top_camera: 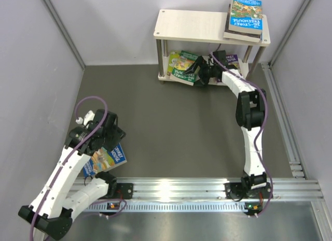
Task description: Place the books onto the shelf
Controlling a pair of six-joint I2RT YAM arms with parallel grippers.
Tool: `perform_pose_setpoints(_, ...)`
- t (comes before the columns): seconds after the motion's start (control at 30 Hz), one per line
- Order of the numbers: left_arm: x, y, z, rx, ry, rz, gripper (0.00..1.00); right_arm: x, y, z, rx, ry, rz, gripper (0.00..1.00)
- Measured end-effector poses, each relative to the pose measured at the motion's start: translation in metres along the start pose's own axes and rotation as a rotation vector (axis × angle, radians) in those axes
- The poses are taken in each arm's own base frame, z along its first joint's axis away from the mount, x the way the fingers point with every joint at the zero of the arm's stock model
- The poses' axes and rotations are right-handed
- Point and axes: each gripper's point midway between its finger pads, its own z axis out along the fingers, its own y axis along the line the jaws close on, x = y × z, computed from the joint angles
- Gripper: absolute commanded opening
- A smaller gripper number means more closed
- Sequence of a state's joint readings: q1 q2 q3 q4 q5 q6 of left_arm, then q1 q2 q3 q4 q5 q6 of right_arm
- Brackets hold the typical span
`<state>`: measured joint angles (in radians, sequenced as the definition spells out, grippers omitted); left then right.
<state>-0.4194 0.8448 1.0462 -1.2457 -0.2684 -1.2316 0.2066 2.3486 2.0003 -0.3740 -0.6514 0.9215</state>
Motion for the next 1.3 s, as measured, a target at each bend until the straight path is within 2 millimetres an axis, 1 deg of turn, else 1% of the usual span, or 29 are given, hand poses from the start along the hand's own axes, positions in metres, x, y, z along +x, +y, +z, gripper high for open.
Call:
perform_pose_setpoints(0.1,0.002,0.000,0.001,0.005,0.007,0.000,0.54,-0.009,0.003,-0.004,0.026,-0.037,-0.027,0.72)
perform_pose_setpoints(0.2,0.003,0.002,0.000,0.014,0.010,-0.002,0.54,-0.017,0.005,-0.006,0.052,-0.075,-0.036,0.72)
perform_pose_setpoints(0.27,0.003,0.003,-0.001,0.021,0.008,-0.004,0.54,-0.019,0.001,-0.006,0.073,-0.088,-0.035,0.73)
perform_pose_setpoints(0.37,0.003,0.004,-0.004,0.029,0.004,-0.007,0.54,-0.020,-0.005,-0.006,0.103,-0.099,-0.036,0.81)
perform_pose_setpoints(0.4,0.003,0.005,-0.005,0.030,0.001,-0.007,0.55,-0.020,-0.007,-0.007,0.112,-0.101,-0.039,0.86)
perform_pose_setpoints(0.47,0.001,0.008,-0.007,0.028,-0.007,-0.008,0.55,-0.020,-0.010,-0.007,0.125,-0.102,-0.044,0.90)
perform_pose_setpoints(0.5,0.001,0.009,-0.007,0.028,-0.011,-0.008,0.55,-0.020,-0.010,-0.008,0.128,-0.100,-0.046,0.93)
perform_pose_setpoints(0.6,-0.001,0.011,-0.008,0.029,-0.022,-0.009,0.55,-0.019,-0.009,-0.012,0.140,-0.098,-0.055,0.99)
perform_pose_setpoints(0.73,-0.001,0.012,-0.008,0.022,-0.023,-0.004,0.55,-0.022,-0.010,-0.019,0.177,-0.122,-0.067,1.00)
perform_pose_setpoints(0.83,-0.001,0.011,-0.007,0.013,-0.020,0.003,0.55,-0.027,-0.005,-0.029,0.197,-0.161,-0.079,0.99)
perform_pose_setpoints(0.87,-0.001,0.011,-0.006,0.008,-0.018,0.007,0.55,-0.030,-0.003,-0.032,0.202,-0.176,-0.080,0.97)
perform_pose_setpoints(0.9,-0.001,0.011,-0.006,0.008,-0.018,0.009,0.55,-0.032,-0.002,-0.035,0.206,-0.190,-0.082,0.89)
perform_pose_setpoints(0.97,0.000,0.011,-0.005,0.003,-0.016,0.017,0.55,-0.034,-0.005,-0.037,0.216,-0.202,-0.072,0.79)
perform_pose_setpoints(1.0,0.000,0.012,-0.005,0.002,-0.015,0.021,0.55,-0.034,-0.007,-0.037,0.218,-0.209,-0.065,0.69)
perform_pose_setpoints(1.07,0.000,0.011,-0.004,-0.001,-0.014,0.025,0.55,-0.035,-0.011,-0.037,0.221,-0.223,-0.048,0.60)
perform_pose_setpoints(1.1,0.000,0.012,-0.004,-0.001,-0.014,0.026,0.54,-0.037,-0.011,-0.036,0.220,-0.233,-0.042,0.52)
perform_pose_setpoints(1.17,0.000,0.012,-0.004,-0.001,-0.015,0.027,0.55,-0.042,-0.008,-0.036,0.211,-0.259,-0.032,0.47)
perform_pose_setpoints(1.23,-0.001,0.011,-0.005,0.000,-0.015,0.027,0.55,-0.048,-0.004,-0.036,0.197,-0.286,-0.021,0.44)
perform_pose_setpoints(1.3,-0.001,0.011,-0.006,0.003,-0.017,0.026,0.55,-0.053,-0.002,-0.036,0.192,-0.307,-0.012,0.40)
